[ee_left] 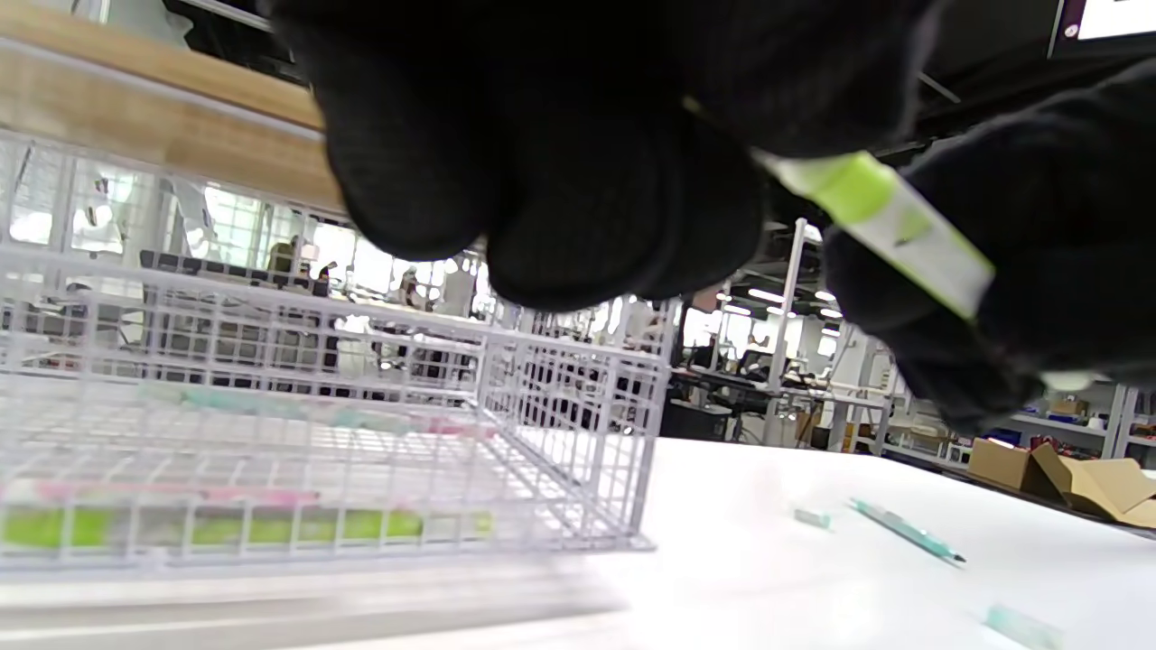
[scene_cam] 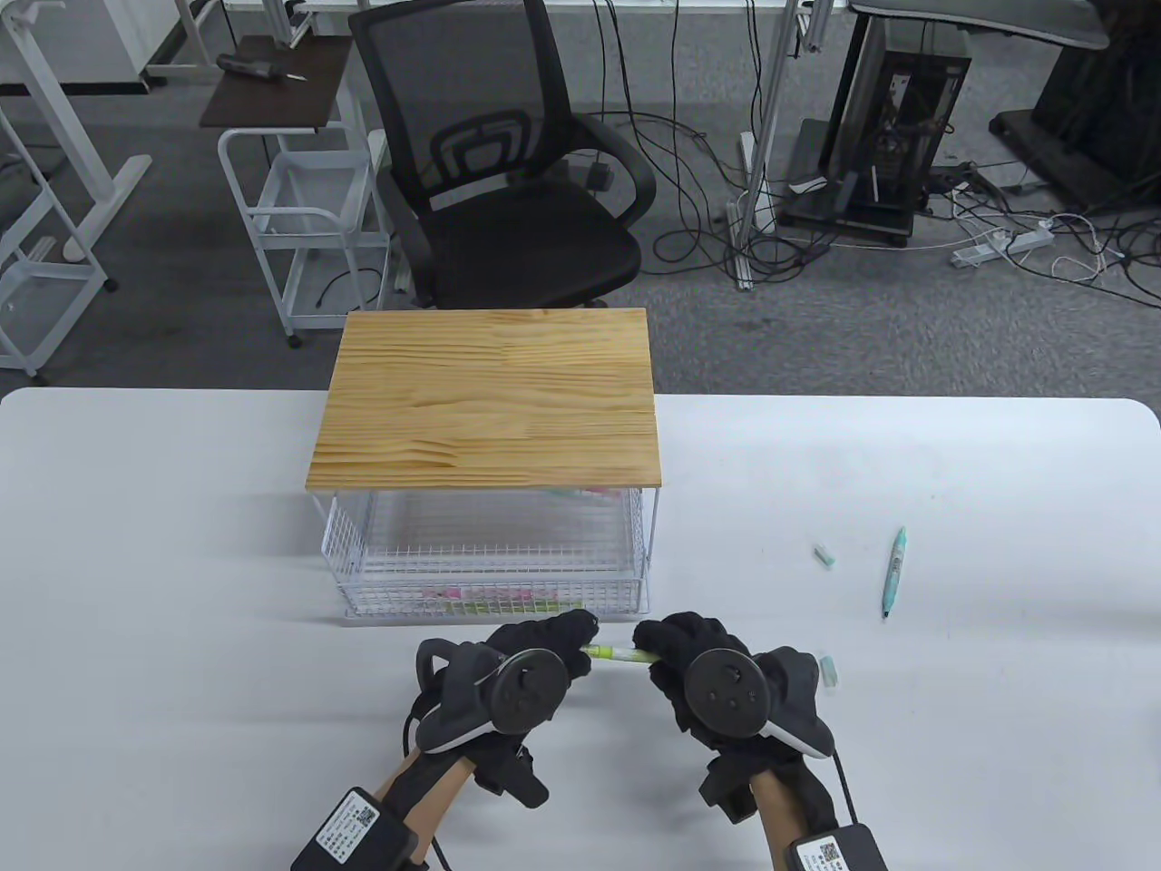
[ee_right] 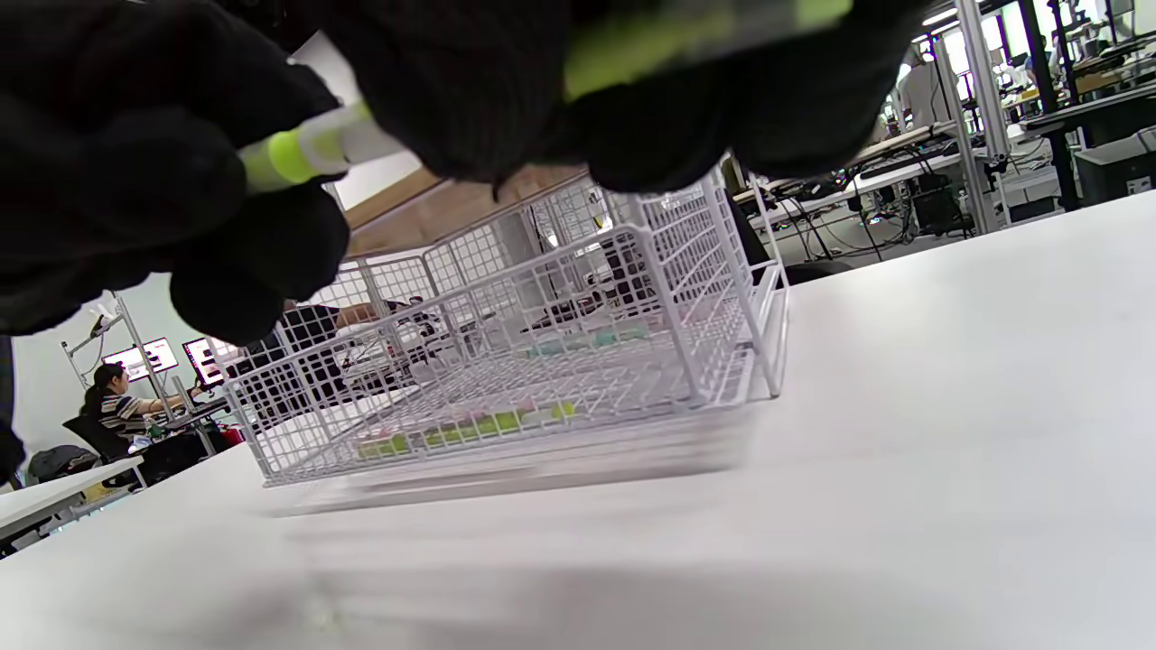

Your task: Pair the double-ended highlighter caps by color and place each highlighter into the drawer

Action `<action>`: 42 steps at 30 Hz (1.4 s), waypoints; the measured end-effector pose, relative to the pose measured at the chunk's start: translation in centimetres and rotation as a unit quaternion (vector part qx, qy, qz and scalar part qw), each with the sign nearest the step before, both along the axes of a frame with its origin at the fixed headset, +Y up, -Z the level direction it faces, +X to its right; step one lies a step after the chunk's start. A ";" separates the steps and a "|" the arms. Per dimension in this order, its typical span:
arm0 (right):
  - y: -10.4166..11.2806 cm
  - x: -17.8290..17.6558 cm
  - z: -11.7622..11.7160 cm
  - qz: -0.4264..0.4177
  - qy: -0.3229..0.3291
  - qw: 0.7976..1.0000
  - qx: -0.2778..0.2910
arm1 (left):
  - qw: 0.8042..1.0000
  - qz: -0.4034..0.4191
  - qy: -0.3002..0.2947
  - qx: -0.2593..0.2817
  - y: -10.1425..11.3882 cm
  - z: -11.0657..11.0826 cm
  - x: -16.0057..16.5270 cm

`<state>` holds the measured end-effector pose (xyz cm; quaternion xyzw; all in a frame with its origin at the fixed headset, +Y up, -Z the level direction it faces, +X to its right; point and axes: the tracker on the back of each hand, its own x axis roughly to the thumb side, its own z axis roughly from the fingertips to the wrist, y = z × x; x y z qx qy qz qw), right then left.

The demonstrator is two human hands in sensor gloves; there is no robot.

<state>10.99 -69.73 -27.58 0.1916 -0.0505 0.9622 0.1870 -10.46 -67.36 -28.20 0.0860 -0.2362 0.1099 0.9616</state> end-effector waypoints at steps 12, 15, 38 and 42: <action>0.1 -0.4 0.2 0.010 0.003 1.000 0.017 | 1.000 -0.006 -0.004 -0.013 -0.1 -0.2 -0.1; 0.1 -0.4 0.1 0.006 0.002 1.000 0.012 | 1.000 -0.005 -0.007 -0.021 -0.1 -0.3 -0.2; -0.3 5.3 -1.2 -0.048 -0.104 0.993 -0.041 | 0.975 0.115 0.189 -0.009 0.7 -5.2 -11.2; -0.3 5.3 -1.2 -0.047 -0.103 0.993 -0.039 | 0.971 0.066 0.226 -0.039 0.2 -7.2 -10.4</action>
